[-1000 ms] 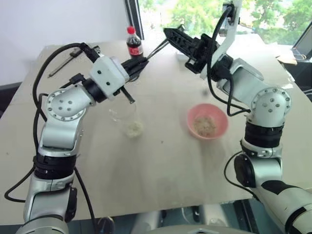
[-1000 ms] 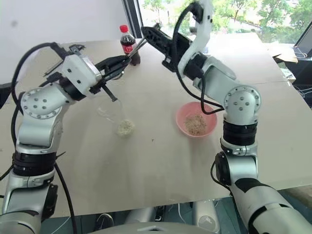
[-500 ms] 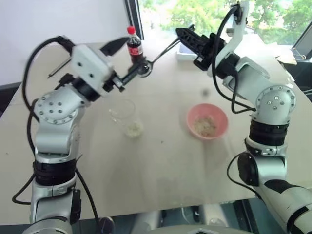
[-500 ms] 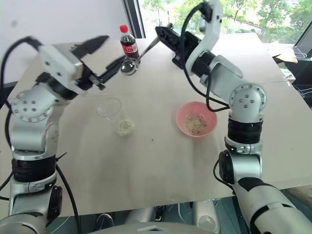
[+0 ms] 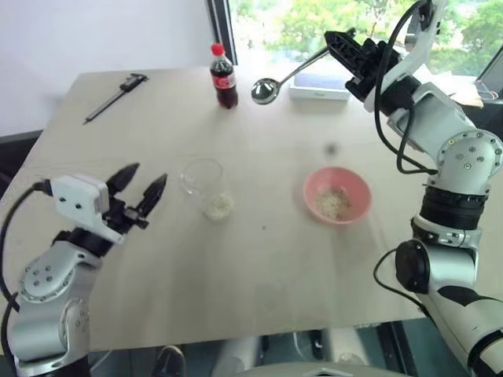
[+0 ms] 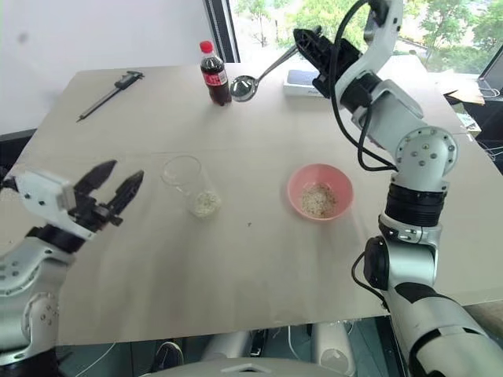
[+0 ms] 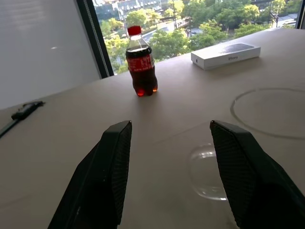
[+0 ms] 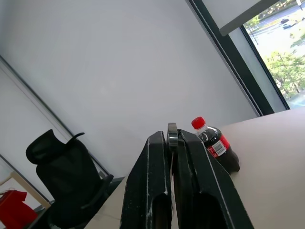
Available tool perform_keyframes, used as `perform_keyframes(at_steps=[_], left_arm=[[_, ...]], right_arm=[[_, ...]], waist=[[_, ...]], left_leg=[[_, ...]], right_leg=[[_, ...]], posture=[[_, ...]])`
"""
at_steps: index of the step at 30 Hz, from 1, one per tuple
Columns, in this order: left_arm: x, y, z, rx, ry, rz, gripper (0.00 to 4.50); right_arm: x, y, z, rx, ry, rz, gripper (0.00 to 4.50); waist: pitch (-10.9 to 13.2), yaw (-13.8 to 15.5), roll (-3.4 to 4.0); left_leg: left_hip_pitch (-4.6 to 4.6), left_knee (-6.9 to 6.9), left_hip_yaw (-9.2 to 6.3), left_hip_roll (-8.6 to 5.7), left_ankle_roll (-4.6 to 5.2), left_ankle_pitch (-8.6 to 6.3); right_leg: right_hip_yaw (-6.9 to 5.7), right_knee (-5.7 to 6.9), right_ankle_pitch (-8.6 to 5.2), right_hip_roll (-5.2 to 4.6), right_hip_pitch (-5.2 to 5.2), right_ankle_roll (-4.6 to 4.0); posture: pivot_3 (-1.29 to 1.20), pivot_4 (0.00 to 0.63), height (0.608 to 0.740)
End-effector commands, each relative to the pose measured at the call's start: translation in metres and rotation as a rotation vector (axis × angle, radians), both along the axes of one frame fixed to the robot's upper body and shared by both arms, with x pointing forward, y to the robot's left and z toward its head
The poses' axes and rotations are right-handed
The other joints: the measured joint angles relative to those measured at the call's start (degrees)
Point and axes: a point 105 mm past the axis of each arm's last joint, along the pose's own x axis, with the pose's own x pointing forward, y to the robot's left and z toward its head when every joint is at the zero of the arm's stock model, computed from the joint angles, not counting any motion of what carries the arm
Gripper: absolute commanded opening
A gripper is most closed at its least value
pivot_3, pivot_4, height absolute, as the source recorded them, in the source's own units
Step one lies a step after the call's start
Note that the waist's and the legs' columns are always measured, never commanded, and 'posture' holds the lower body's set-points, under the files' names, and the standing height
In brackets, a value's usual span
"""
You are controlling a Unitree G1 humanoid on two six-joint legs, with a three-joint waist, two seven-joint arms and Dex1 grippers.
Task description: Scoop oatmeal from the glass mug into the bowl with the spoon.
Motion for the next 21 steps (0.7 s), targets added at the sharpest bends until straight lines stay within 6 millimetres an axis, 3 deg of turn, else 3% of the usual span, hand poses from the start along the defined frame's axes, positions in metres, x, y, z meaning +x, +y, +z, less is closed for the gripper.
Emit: perform_keyframes(at_steps=[1, 8, 21], left_arm=[[0.006, -0.001, -0.008, 0.033, -0.014, -0.012, 2.71], [0.021, 0.003, -0.029, 0.040, 0.014, -0.020, 2.71], [0.059, -0.005, -0.038, 0.026, 0.002, -0.082, 2.71]], right_arm=[[-0.009, -0.008, 0.013, 0.018, -0.046, -0.007, 0.00], [-0.010, -0.012, 0.016, 0.011, -0.046, -0.034, 0.00], [-0.012, -0.022, 0.019, -0.005, -0.059, -0.089, 0.00]], waist=[[0.0, 0.1, 0.01], [0.0, 0.2, 0.01], [0.0, 0.5, 0.01]], left_leg=[[0.02, 0.00, 0.03, 0.03, 0.00, 0.00], [0.09, 0.00, 0.37, 0.35, -0.02, 0.01], [0.05, 0.00, 0.44, 0.36, -0.01, 0.01]], right_leg=[[0.00, 0.00, 0.04, 0.04, 0.00, -0.03], [0.12, -0.05, 0.22, 0.32, -0.05, -0.11], [0.19, -0.14, 0.24, 0.32, -0.08, -0.07]], posture=[[0.00, 0.150, 0.740], [0.00, 0.150, 0.740], [0.00, 0.150, 0.740]])
